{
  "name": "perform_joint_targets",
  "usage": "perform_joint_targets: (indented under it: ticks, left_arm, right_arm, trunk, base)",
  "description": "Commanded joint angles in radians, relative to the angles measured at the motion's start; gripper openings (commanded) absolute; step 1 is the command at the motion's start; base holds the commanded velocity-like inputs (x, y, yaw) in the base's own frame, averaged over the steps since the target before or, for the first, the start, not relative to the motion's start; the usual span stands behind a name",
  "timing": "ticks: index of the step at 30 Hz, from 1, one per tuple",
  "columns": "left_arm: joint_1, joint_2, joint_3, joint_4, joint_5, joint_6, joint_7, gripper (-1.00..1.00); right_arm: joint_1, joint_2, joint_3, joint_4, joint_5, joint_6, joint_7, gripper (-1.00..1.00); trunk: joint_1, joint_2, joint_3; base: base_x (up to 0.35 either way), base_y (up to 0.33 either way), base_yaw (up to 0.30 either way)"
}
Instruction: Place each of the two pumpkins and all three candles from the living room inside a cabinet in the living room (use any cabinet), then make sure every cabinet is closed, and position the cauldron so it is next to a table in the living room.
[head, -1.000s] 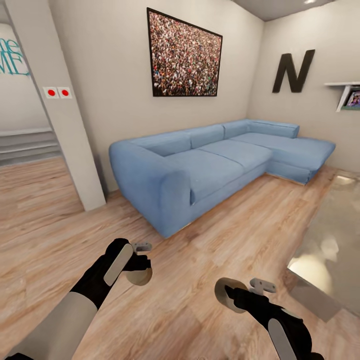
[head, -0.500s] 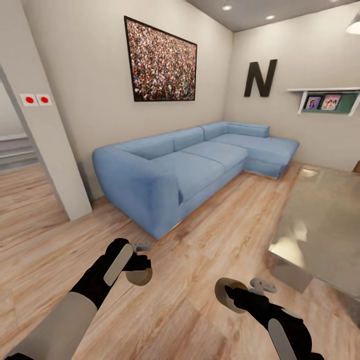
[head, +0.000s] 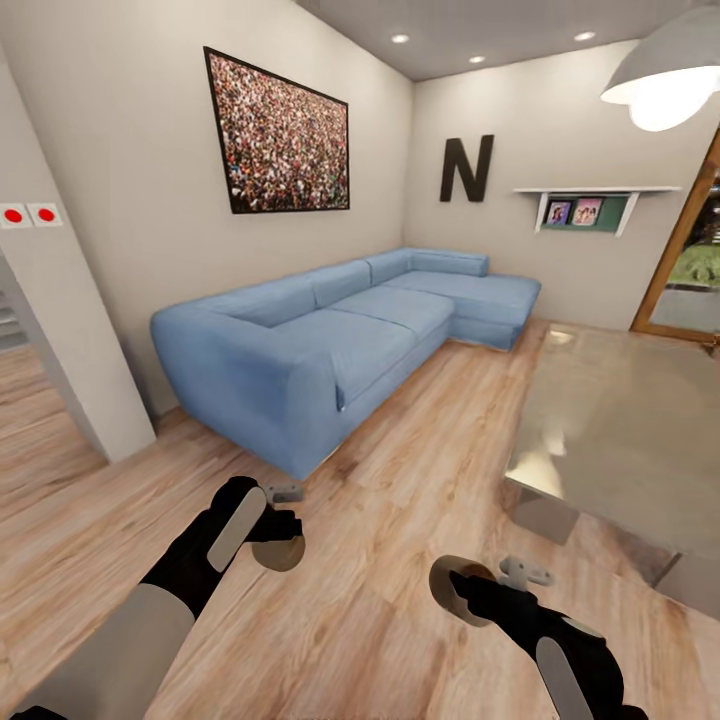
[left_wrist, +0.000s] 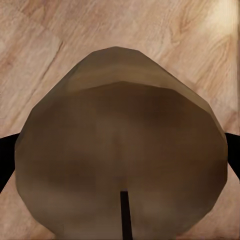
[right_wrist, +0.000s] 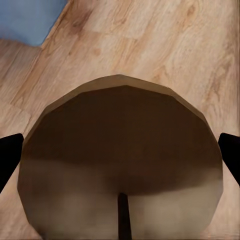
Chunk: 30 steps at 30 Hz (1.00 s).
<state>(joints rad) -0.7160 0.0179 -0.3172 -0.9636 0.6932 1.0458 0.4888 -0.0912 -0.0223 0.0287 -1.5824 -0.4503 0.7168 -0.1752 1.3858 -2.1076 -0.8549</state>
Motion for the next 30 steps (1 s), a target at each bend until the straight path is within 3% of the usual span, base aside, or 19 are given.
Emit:
perform_joint_targets:
  ticks: [1,17,30]
  left_arm:
    - [0.000,0.001,-0.003,-0.001,0.010,0.001,0.010,-1.00]
    - [0.000,0.001,-0.005,0.002,0.009,0.001,0.011,-1.00]
    - [0.000,0.001,-0.005,0.000,0.009,0.001,0.011,-1.00]
  right_arm:
    - [-0.001,-0.001,0.002,-0.001,-0.011,0.003,-0.010,-1.00]
    - [-0.001,-0.001,0.002,-0.001,-0.011,0.003,-0.009,-1.00]
    - [-0.001,-0.001,0.002,-0.001,-0.012,0.003,-0.009,-1.00]
  trunk:
    - [-0.004,0.007,0.003]
    - [-0.066,0.119,0.068]
    - [-0.116,0.210,0.121]
  base:
    - [-0.186,0.250,-0.266]
    - [-0.158,0.229,-0.262]
    - [-0.036,0.135,-0.257]
